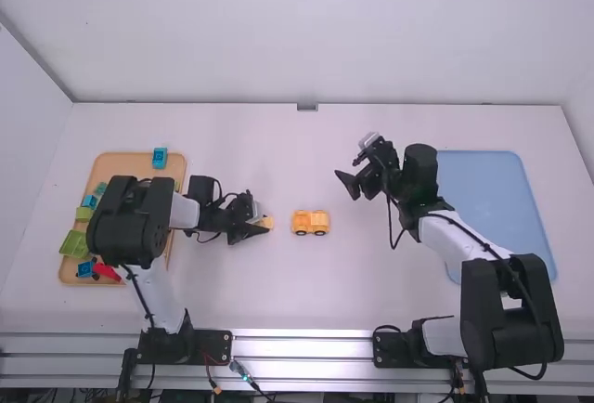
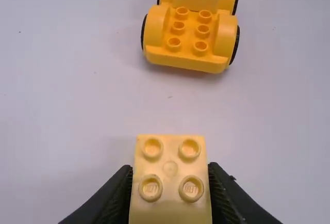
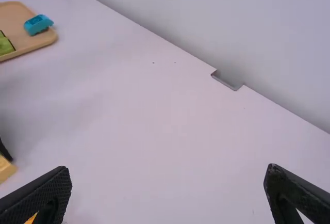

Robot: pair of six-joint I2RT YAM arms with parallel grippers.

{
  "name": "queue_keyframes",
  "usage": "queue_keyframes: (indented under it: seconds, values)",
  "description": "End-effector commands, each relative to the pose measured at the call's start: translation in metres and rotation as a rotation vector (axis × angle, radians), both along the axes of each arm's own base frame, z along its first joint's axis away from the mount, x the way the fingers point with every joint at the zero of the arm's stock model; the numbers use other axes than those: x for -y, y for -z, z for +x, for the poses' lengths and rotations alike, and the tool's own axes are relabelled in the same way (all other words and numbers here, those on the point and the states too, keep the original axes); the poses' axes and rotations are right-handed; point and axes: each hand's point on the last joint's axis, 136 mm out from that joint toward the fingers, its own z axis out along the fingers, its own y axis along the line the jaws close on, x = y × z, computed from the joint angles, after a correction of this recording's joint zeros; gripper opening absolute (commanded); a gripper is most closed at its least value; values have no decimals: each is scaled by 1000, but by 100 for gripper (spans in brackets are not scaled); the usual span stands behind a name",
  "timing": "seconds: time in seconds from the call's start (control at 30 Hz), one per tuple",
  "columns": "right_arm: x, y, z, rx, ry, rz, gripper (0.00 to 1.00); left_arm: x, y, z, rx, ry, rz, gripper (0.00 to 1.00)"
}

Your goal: Assemble lego blocks to make yellow taxi

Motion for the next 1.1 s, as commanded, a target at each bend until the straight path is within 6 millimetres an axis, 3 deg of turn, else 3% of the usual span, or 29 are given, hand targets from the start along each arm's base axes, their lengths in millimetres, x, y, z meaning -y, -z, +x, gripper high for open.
queue_keyframes:
  seconds: [0.0,0.07,0.23,0.4,0.5,0.57,0.67,0.9,1.07]
  values:
    - [-1,-5,-3,10,-7,7,99,-4,8,-5,-15,-12,48,27]
    - [-1,-4,-3,3,-8,6,99,-4,8,-5,-13,-12,48,20]
    - [0,8,-10,-30,-27,-29,99,-5,3,5,40,-16,38,21]
    - [-18,30,-46,-47,-247,-112,99,4,-23,17,102,13,-31,26]
    - [-26,42,-65,-42,-351,-168,98,5,-33,27,101,-10,-38,22]
    - [-31,52,-77,-47,-410,-219,99,6,-46,33,123,-14,-49,9]
    - [-38,59,-88,-43,-469,-240,99,10,-56,33,153,4,-62,8]
    - [-60,95,-91,-30,-592,-163,99,17,-73,21,126,35,-115,8]
    - [-67,113,-89,-21,-630,-119,99,36,-80,9,124,107,-165,11]
